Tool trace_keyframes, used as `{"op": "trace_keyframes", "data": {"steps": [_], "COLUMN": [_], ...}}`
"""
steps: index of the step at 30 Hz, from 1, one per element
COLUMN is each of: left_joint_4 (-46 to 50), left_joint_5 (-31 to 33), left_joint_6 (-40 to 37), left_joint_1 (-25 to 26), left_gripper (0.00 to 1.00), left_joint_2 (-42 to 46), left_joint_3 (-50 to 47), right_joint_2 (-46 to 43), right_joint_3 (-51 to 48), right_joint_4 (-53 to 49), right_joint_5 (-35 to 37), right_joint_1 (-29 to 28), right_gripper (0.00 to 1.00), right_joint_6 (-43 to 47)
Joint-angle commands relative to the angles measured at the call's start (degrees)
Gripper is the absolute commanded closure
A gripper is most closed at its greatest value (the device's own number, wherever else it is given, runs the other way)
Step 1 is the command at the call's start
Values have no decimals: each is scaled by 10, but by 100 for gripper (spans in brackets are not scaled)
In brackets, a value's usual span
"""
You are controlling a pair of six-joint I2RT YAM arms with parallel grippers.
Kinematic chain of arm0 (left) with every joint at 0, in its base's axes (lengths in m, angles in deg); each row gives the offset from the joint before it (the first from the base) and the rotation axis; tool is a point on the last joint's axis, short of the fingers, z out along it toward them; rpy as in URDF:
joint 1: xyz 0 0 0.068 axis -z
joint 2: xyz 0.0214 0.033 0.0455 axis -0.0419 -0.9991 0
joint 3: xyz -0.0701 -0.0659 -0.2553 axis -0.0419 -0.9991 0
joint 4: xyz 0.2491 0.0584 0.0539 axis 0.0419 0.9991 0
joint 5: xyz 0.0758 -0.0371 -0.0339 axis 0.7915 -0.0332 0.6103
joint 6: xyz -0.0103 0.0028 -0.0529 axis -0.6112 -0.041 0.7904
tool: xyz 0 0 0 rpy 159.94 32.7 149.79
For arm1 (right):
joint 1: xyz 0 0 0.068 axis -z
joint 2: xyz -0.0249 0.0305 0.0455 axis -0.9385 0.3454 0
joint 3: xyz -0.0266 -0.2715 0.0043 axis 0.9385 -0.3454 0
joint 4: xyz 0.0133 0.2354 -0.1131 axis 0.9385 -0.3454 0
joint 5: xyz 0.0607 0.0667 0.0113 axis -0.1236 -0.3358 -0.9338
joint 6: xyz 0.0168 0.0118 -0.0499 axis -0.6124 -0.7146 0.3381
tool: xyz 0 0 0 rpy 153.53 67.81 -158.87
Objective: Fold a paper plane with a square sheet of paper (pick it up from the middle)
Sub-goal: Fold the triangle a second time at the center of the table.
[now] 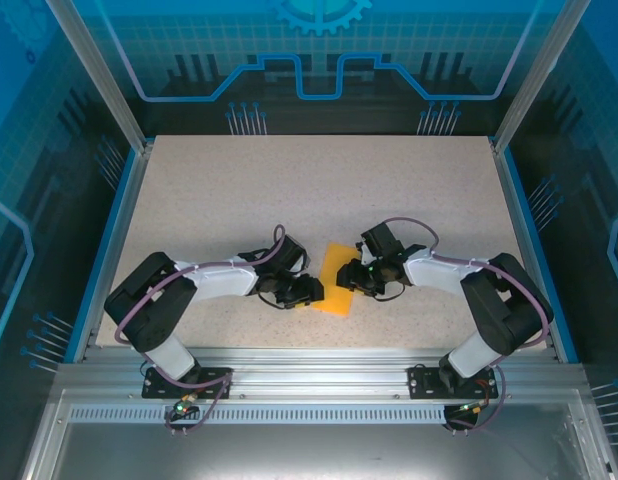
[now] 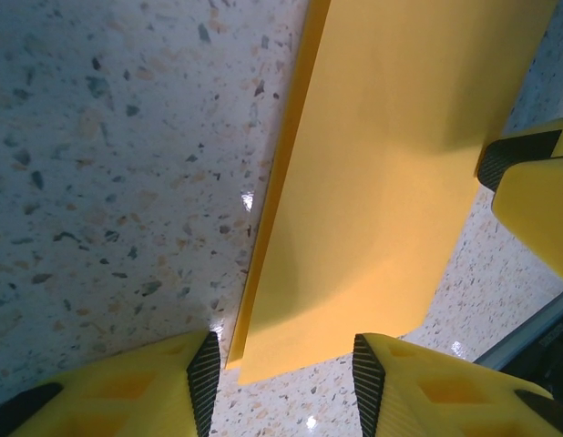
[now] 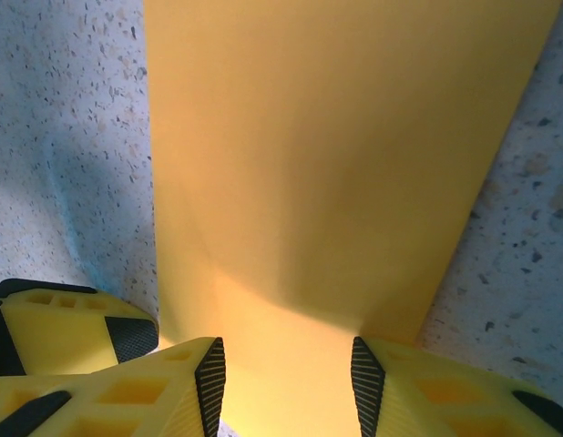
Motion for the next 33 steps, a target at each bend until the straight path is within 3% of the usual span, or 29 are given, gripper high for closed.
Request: {"op": "trace_keyframes", "data": {"steps": [1, 16, 33], "left_joint_4": [-12, -29, -49], "left_joint_5": [-23, -35, -38], "left_joint_6": [4, 10, 4], "left_joint_1": [5, 5, -1], "left_gripper": [53, 53, 52], "left_joint_2": [-4, 0, -20], "left_joint_3": [6, 6, 51], "right_joint_2": [7, 0, -86], "right_joint_3": [2, -4, -41], "right_joint_4": [2, -2, -42], "right_joint_5": [-1, -2, 39], "right_joint_1": [8, 8, 8], "right_gripper": [56, 56, 54], "right_joint_6": [2, 6, 22]}}
